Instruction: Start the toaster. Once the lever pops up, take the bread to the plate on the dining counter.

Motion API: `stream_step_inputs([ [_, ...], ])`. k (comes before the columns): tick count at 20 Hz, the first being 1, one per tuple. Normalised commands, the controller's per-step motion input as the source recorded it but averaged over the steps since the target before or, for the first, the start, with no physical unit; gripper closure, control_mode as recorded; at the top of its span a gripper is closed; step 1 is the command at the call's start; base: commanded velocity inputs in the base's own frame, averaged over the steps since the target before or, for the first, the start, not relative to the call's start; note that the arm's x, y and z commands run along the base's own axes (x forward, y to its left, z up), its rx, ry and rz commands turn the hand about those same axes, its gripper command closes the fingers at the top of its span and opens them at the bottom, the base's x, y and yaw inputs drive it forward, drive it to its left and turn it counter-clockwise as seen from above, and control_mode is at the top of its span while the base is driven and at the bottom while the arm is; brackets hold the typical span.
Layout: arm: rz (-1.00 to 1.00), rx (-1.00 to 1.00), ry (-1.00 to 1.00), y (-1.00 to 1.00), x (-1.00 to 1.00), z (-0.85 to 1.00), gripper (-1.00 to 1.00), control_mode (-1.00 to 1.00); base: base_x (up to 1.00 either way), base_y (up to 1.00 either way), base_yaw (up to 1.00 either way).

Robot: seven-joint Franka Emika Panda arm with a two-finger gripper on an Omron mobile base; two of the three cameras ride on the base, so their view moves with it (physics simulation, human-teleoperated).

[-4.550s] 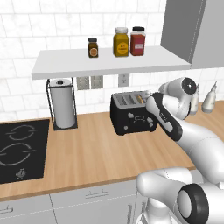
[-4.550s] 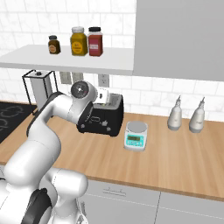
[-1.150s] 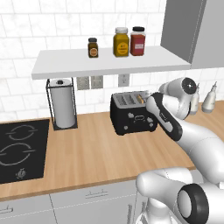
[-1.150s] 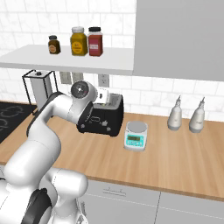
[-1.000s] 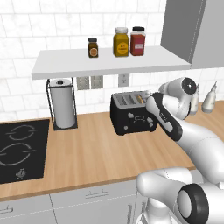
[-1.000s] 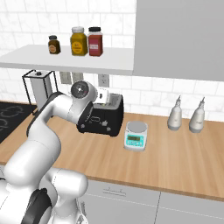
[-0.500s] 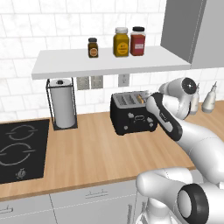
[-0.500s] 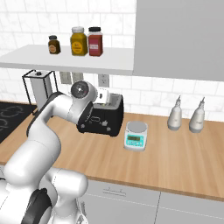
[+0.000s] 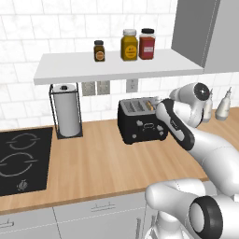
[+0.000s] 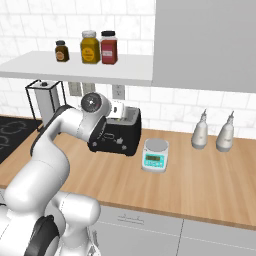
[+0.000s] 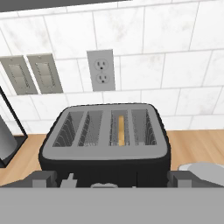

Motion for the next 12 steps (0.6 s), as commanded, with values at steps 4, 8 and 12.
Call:
stream_step_inputs([
  [4, 0.00, 0.00, 0.00, 0.00, 0.00, 0.00, -1.00, -1.00, 0.00, 0.00, 0.00],
  [8, 0.00, 0.00, 0.00, 0.00, 0.00, 0.00, -1.00, -1.00, 0.00, 0.00, 0.00],
  [12, 0.00, 0.00, 0.00, 0.00, 0.00, 0.00, -1.00, -1.00, 0.00, 0.00, 0.00],
])
